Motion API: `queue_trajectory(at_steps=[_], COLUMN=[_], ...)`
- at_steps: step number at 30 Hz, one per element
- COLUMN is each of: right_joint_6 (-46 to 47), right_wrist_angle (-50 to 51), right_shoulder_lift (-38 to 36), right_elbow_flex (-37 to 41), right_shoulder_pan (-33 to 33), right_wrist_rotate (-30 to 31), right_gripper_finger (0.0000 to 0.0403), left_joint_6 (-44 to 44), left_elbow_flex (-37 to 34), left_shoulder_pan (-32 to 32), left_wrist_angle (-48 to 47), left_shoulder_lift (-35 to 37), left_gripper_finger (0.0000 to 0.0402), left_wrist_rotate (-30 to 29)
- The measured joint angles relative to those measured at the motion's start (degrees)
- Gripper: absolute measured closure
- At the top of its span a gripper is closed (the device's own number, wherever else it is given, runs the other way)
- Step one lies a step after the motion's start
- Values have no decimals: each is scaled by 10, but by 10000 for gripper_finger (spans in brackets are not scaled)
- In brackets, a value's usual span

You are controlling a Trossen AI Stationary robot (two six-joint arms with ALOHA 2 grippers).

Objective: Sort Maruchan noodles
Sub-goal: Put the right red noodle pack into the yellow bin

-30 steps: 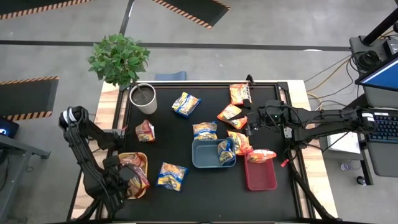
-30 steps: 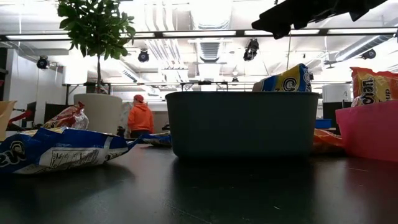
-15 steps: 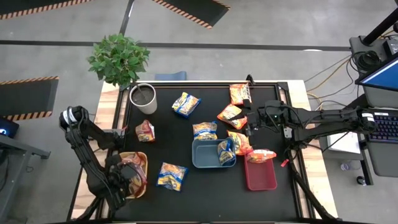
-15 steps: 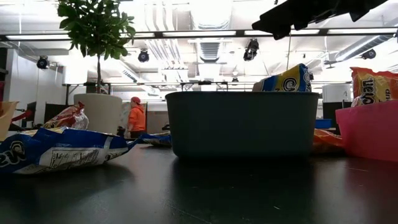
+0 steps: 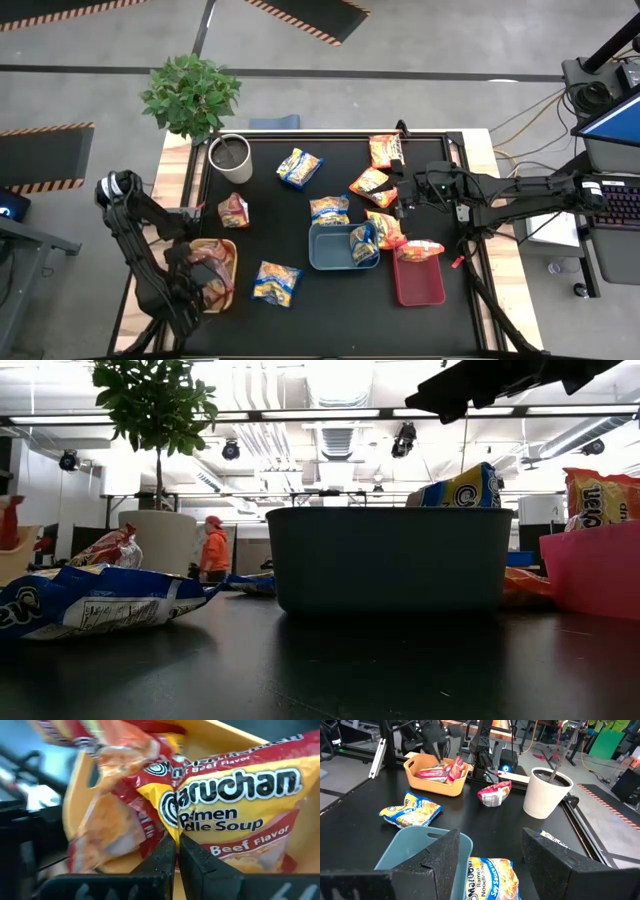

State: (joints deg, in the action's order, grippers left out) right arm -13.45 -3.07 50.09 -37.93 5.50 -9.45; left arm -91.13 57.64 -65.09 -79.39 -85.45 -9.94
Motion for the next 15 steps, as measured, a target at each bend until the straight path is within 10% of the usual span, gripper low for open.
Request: queue_trajectory(at_steps=[15], right_joint_6=[1], right_wrist_angle=[0], right_shoulder_lift=[0], right_elbow_flex=[0], right_shoulder_pan=[0], right_wrist_rotate=[0], right_gripper_finger=[202], left_joint_6=[32], left_elbow_flex=[26], left_shoulder_pan=[0], left_wrist_angle=[-65], left_shoulder_lift=[-25], left_gripper_finger=[402], left_wrist_rotate=[-2])
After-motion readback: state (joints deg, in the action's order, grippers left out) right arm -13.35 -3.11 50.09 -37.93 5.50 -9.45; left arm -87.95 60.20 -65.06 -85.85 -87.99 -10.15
